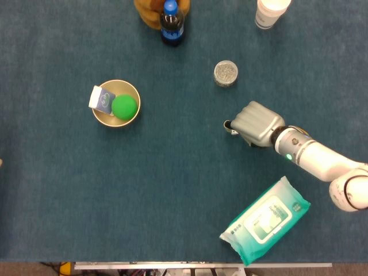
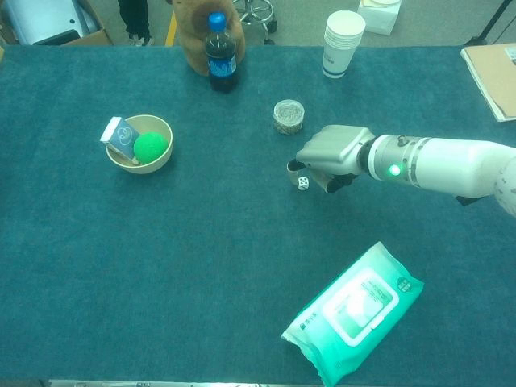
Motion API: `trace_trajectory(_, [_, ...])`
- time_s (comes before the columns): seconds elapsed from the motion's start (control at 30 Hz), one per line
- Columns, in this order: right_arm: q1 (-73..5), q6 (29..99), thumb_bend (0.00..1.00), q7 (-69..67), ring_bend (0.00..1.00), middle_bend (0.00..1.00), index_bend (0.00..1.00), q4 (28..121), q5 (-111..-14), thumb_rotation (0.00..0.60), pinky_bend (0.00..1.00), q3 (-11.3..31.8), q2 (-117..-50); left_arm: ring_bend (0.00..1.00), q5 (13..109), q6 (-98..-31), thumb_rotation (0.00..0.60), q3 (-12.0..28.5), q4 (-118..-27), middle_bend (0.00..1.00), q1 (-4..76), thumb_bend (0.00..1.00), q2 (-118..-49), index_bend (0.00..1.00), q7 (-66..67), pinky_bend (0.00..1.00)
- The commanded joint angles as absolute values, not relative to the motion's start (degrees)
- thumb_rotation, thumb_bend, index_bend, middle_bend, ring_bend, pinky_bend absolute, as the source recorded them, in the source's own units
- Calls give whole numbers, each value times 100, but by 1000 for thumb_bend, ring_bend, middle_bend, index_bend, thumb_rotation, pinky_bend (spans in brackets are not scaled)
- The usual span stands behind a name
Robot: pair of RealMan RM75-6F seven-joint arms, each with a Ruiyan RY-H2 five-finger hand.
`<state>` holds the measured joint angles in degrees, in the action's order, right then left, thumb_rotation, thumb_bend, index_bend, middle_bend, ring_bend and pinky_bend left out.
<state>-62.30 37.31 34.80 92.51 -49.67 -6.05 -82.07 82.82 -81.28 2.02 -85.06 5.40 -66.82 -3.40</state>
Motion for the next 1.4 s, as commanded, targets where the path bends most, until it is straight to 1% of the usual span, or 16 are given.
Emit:
trace_trajectory(0.03, [-6238,3759,1000,3481,1000,1000,313,9270,-4956,600,1000,-626,-8189,200,8273,-8121,600,204,-8492,157,539,81,-6689,251,-354,380])
trace_trajectory(0.43, [-6224,4013,1000,3594,1000,1000,362,9526,-4878,600,1000,-772,-8007,200,8272,-8109,600,210,-8519,157,551,82,-6697,251,-316,380])
trace_trajectory(0.73, [-6185,4141,1000,3643,1000,1000,382,9603,-4752,600,1000,-861,-7899,200,8250,-8082,600,215,-8536,157,563,82,-6709,251,-288,380])
trace_trajectory(0.93, [-6103,4256,1000,3542,1000,1000,386,9768,-4920,600,1000,-835,-7770,200,8237,-8071,600,220,-8527,157,567,82,-6715,251,-300,380])
trace_trajectory(1.1, [-6064,4260,1000,3518,1000,1000,393,9847,-5032,600,1000,-848,-7713,200,8242,-8079,600,218,-8530,157,563,82,-6718,251,-301,380])
trace_trajectory(1.4, [-6094,4179,1000,3589,1000,1000,393,9796,-4936,600,1000,-866,-7766,200,8243,-8082,600,213,-8534,157,557,82,-6712,251,-312,380])
